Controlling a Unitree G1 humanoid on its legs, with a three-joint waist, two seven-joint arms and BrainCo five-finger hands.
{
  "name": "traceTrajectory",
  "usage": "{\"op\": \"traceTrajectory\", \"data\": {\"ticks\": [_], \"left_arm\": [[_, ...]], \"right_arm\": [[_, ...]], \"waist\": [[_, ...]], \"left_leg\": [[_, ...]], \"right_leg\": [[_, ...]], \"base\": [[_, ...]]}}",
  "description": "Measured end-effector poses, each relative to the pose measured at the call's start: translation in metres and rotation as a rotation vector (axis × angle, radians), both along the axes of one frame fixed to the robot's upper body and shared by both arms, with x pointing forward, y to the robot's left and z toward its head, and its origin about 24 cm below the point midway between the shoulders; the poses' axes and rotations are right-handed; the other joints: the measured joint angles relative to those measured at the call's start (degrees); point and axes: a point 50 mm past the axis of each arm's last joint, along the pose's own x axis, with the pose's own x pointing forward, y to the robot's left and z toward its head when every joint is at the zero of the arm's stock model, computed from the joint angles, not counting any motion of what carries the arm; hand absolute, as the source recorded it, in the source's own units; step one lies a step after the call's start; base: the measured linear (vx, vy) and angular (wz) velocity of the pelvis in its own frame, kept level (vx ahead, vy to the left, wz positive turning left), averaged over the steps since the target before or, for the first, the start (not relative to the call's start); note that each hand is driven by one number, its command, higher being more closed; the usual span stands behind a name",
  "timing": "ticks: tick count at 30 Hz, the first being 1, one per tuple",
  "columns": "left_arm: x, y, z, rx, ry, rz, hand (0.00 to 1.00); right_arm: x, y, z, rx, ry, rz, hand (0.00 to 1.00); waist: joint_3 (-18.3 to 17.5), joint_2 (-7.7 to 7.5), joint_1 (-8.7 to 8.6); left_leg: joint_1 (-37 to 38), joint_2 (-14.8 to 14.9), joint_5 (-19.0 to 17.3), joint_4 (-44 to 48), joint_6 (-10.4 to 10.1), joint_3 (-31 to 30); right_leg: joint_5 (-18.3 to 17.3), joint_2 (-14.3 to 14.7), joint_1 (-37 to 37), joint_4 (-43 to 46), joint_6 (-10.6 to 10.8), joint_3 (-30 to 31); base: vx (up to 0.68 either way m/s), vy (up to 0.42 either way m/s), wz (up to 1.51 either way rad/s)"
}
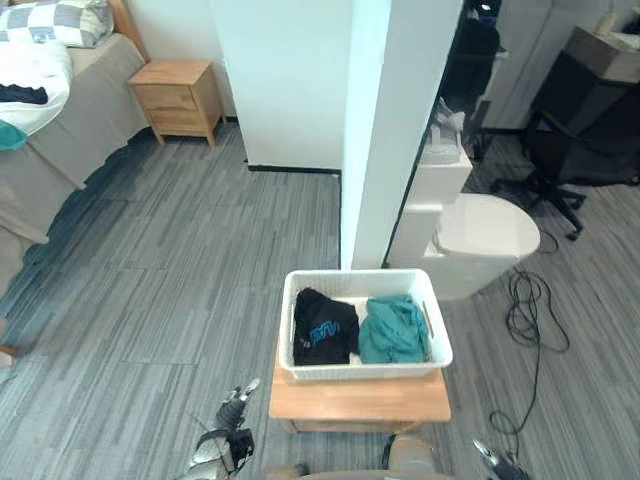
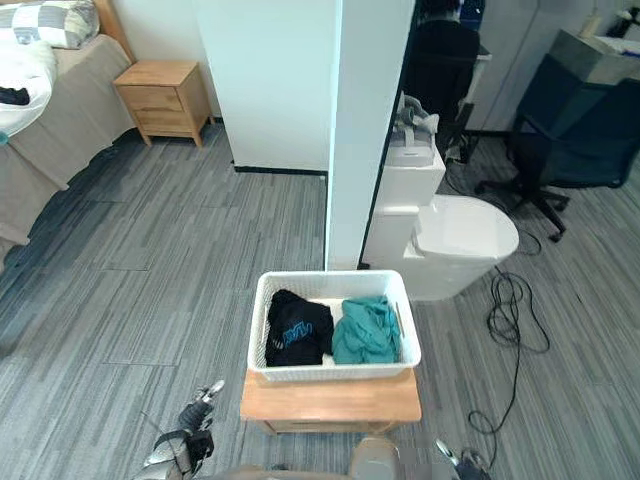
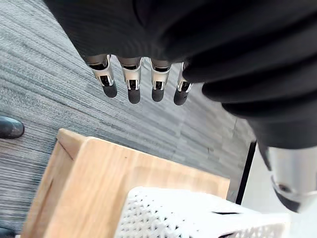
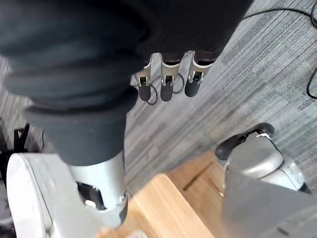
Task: Pick up the laundry basket with both hands and put the clothes into the washing machine.
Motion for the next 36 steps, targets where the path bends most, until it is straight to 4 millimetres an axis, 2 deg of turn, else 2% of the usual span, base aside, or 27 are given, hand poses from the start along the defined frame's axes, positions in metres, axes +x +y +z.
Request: {"op": "traceTrajectory", "data": {"ticks": [1, 2, 3, 4, 5, 7, 8, 9, 10, 12, 14, 18, 21, 25, 27, 30, 33, 36], "left_arm": [[-0.005, 0.002, -0.001, -0.005, 0.003, 0.034, 0.00], [-0.015, 0.000, -0.004, -0.030, 0.018, 0.099, 0.00], [-0.028, -0.010, -0.009, -0.069, 0.042, 0.149, 0.00], [-0.032, -0.014, -0.011, -0.087, 0.049, 0.170, 0.00], [-0.040, -0.022, -0.014, -0.122, 0.059, 0.202, 0.00], [-0.051, -0.020, -0.016, -0.134, 0.070, 0.264, 0.00], [-0.055, -0.015, -0.014, -0.123, 0.061, 0.298, 0.00], [-0.053, -0.005, -0.009, -0.095, 0.020, 0.330, 0.00], [-0.054, 0.000, -0.007, -0.080, 0.003, 0.342, 0.00], [-0.046, 0.011, 0.003, -0.055, -0.079, 0.376, 0.00], [-0.026, 0.026, 0.022, -0.017, -0.214, 0.394, 0.00], [0.003, 0.042, 0.059, 0.067, -0.415, 0.354, 0.00], [0.026, 0.042, 0.076, 0.121, -0.494, 0.242, 0.00], [0.066, 0.018, 0.080, 0.149, -0.499, 0.014, 0.00], [0.092, -0.006, 0.085, 0.160, -0.515, -0.128, 0.00], [0.117, -0.032, 0.092, 0.188, -0.531, -0.292, 0.00], [0.133, -0.052, 0.095, 0.220, -0.526, -0.424, 0.00], [0.140, -0.057, 0.097, 0.241, -0.523, -0.445, 0.00]], "right_arm": [[-0.006, -0.001, 0.000, 0.002, 0.005, -0.030, 0.00], [-0.001, -0.006, 0.002, -0.011, -0.025, -0.067, 0.00], [-0.002, -0.013, 0.005, -0.027, -0.046, -0.112, 0.00], [-0.004, -0.016, 0.007, -0.037, -0.052, -0.134, 0.00], [-0.006, -0.026, 0.011, -0.068, -0.066, -0.178, 0.00], [0.006, -0.042, 0.025, -0.150, -0.135, -0.180, 0.00], [0.020, -0.053, 0.041, -0.227, -0.204, -0.156, 0.00], [0.037, -0.062, 0.065, -0.336, -0.293, -0.110, 0.00], [0.042, -0.064, 0.076, -0.380, -0.329, -0.088, 0.00], [0.053, -0.065, 0.102, -0.494, -0.403, -0.030, 0.00], [0.064, -0.061, 0.127, -0.591, -0.491, 0.013, 0.00], [0.088, -0.042, 0.135, -0.590, -0.555, 0.129, 0.00], [0.108, -0.024, 0.135, -0.559, -0.588, 0.241, 0.00], [0.151, -0.010, 0.121, -0.472, -0.590, 0.427, 0.00], [0.174, -0.004, 0.117, -0.438, -0.575, 0.494, 0.00], [0.191, 0.003, 0.111, -0.396, -0.551, 0.536, 0.00], [0.206, 0.012, 0.107, -0.364, -0.526, 0.582, 0.00], [0.216, 0.020, 0.105, -0.339, -0.509, 0.616, 0.00]], "waist": [[-0.14, -0.11, 0.45], [-0.24, 1.53, 0.76], [-0.83, 2.72, 0.18], [-0.98, 2.97, 0.09], [-2.09, 4.42, 0.30], [-2.86, 5.20, 0.13], [-3.17, 5.59, 0.19], [-3.21, 5.66, 0.29], [-3.37, 5.54, 0.34], [-3.96, 5.08, 0.67], [-3.93, 4.37, 0.82], [-4.52, 3.48, 1.68], [-4.46, 3.89, 1.75], [-3.64, 5.10, 1.71], [-2.20, 6.28, 1.68], [0.15, 6.86, 1.47], [2.65, 6.77, 0.98], [3.90, 6.76, 0.38]], "left_leg": [[0.34, 0.84, -0.59, 0.14, -0.78, 0.42], [0.23, 3.18, -1.05, 0.81, -1.48, 1.37], [0.19, 4.83, -1.12, 0.69, -1.66, 1.78], [0.29, 5.55, -1.18, 0.51, -1.94, 1.82], [0.60, 6.79, -1.24, 0.19, -2.15, 2.13], [0.64, 7.53, -1.04, -0.20, -2.55, 2.42], [0.52, 7.68, -0.99, -0.37, -2.64, 2.47], [0.25, 7.67, -0.83, -0.40, -2.90, 2.36], [-0.02, 7.64, -0.82, -0.40, -2.93, 2.31], [-1.14, 7.65, -0.82, -0.51, -2.94, 2.05], [-3.18, 7.92, -0.81, -0.30, -2.91, 1.47], [-4.49, 7.89, -0.83, 0.31, -2.90, 1.53], [-5.85, 7.77, -0.80, 0.39, -2.88, 1.75], [-8.50, 7.12, -0.23, 0.08, -3.03, 2.17], [-9.85, 6.69, 0.36, -0.12, -3.37, 1.85], [-9.86, 6.69, 0.47, -0.08, -3.52, 1.67], [-9.84, 6.58, 0.47, -0.09, -3.52, 1.71], [-10.72, 6.26, 0.56, -0.08, -3.39, 1.81]], "right_leg": [[-1.48, 0.78, 1.27, -1.70, -0.35, -0.30], [-0.86, 3.06, 2.74, -3.77, -1.35, -1.56], [-0.69, 4.53, 3.85, -5.11, -1.62, -3.31], [-0.54, 5.21, 4.41, -5.77, -1.84, -4.10], [-0.39, 6.51, 5.46, -7.15, -2.08, -4.95], [-0.24, 7.28, 6.49, -8.86, -2.31, -5.91], [-0.23, 7.45, 6.67, -9.49, -2.32, -6.16], [-0.07, 7.46, 7.22, -10.56, -2.54, -6.95], [-0.08, 7.45, 7.37, -11.13, -2.55, -7.40], [-0.16, 7.45, 7.28, -13.03, -2.55, -9.02], [0.54, 7.59, 7.29, -14.70, -2.91, -11.18], [1.30, 7.60, 6.95, -15.92, -2.97, -11.89], [2.48, 7.67, 6.11, -17.18, -3.07, -11.78], [5.85, 7.93, 5.16, -21.28, -3.06, -11.15], [7.18, 7.78, 4.26, -22.67, -3.17, -11.03], [7.33, 7.83, 4.29, -22.71, -3.24, -11.11], [7.35, 7.70, 4.19, -22.58, -3.22, -11.06], [7.43, 7.41, 3.00, -22.26, -3.11, -10.80]], "base": [[0.30, -0.302, -0.12], [0.34, -0.393, -0.09], [0.31, -0.365, 0.09], [0.27, -0.280, 0.26], [0.20, -0.181, 0.22], [0.14, -0.132, 0.15], [0.07, -0.076, 0.15], [0.04, -0.065, 0.17], [-0.01, -0.049, 0.24], [-0.05, -0.031, 0.26], [-0.07, -0.021, 0.39], [-0.04, -0.009, 0.06], [-0.02, 0.012, -0.05], [0.00, 0.011, -0.08], [0.01, 0.007, -0.02], [0.00, 0.000, 0.00], [0.00, 0.000, 0.00], [0.00, 0.012, -0.03]]}}
